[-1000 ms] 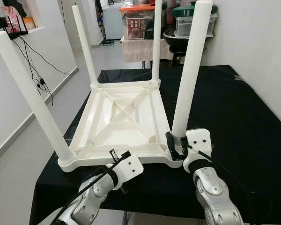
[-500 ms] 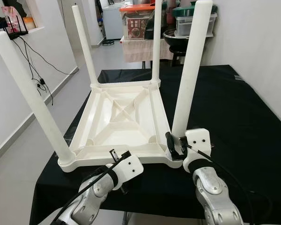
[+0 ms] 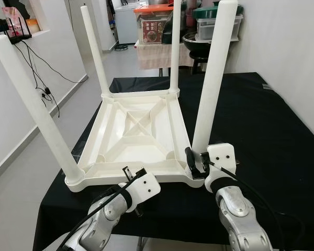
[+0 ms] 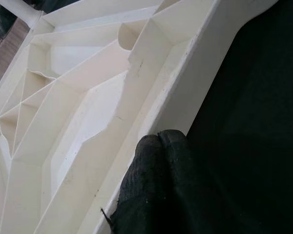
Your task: Building children table
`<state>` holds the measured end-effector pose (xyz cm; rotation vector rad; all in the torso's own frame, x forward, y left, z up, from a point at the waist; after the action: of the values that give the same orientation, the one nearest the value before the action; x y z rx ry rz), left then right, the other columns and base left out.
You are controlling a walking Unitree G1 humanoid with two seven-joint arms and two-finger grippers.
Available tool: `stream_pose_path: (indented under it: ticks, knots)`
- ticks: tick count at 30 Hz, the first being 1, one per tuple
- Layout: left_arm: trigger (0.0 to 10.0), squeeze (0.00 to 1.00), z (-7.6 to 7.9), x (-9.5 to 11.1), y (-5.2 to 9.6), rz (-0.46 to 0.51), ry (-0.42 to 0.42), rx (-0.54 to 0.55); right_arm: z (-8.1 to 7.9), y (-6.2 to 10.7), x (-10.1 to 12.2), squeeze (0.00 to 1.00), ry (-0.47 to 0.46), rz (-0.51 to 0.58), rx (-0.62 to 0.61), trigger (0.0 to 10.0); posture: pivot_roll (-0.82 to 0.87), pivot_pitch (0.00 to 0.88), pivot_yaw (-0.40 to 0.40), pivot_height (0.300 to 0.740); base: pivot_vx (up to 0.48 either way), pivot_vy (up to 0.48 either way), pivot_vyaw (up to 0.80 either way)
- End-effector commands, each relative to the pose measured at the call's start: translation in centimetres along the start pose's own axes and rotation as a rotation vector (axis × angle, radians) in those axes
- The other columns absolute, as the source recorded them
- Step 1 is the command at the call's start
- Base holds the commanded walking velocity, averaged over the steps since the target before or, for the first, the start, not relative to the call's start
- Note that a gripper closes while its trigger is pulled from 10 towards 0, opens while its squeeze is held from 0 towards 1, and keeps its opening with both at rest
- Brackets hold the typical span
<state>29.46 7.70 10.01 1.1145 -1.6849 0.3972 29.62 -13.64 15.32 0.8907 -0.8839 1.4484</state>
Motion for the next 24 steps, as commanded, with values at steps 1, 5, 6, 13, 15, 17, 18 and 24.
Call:
stream_pose_path:
  ticks: [1,5,6,13,15,17,18,24]
  knots:
    - [10.0,0.00,-0.80,-0.56,0.42,-0.022,-0.002,0.015,-0.06,0.22,-0.06,0.00,0.008,-0.012,-0.007,10.0,-0.12,0.000,0.042,0.740,0.000,0.000,0.00]
    - [10.0,0.00,-0.83,-0.59,0.40,-0.023,-0.001,0.015,-0.08,0.21,-0.05,0.00,0.008,-0.011,-0.009,10.0,-0.12,0.000,0.043,0.740,0.000,0.000,0.00]
    - [10.0,0.00,-0.83,-0.59,0.40,-0.023,-0.001,0.015,-0.08,0.21,-0.05,0.00,0.008,-0.011,-0.009,10.0,-0.12,0.000,0.043,0.740,0.000,0.000,0.00]
    - [10.0,0.00,-0.83,-0.60,0.42,-0.024,-0.001,0.015,-0.08,0.21,-0.05,0.00,0.005,-0.011,-0.007,10.0,-0.11,0.000,0.040,0.740,0.000,0.000,0.00]
    - [10.0,0.00,-0.83,-0.60,0.42,-0.024,-0.001,0.015,-0.08,0.21,-0.05,0.00,0.005,-0.011,-0.007,10.0,-0.11,0.000,0.040,0.740,0.000,0.000,0.00]
    - [10.0,0.00,-0.83,-0.59,0.42,-0.024,-0.001,0.015,-0.08,0.21,-0.05,0.00,0.005,-0.011,-0.007,10.0,-0.11,0.000,0.040,0.740,0.000,0.000,0.00]
    - [10.0,0.00,-0.80,-0.59,0.42,-0.024,-0.001,0.015,-0.06,0.22,-0.08,0.00,0.004,-0.012,-0.007,10.0,-0.11,0.000,0.037,0.740,0.000,0.000,0.00]
    - [10.0,0.00,-0.81,-0.54,0.40,-0.024,-0.001,0.015,-0.01,0.19,-0.11,0.00,0.003,-0.014,-0.006,10.0,-0.12,0.000,0.037,0.740,0.000,0.000,0.00]
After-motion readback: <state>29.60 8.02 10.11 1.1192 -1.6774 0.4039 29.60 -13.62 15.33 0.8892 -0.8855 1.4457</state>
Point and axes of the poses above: a point about 5 cm out from each wrist's last joint towards the gripper, its own y axis pointing back from the gripper into the wrist, its own x axis along the axis of the wrist's last joint, z = x × y, the point moved 2 cm from there along -y, pointing out of the wrist towards the gripper, and after that the axes turned 15 degrees about y, right-handed, at the moved point
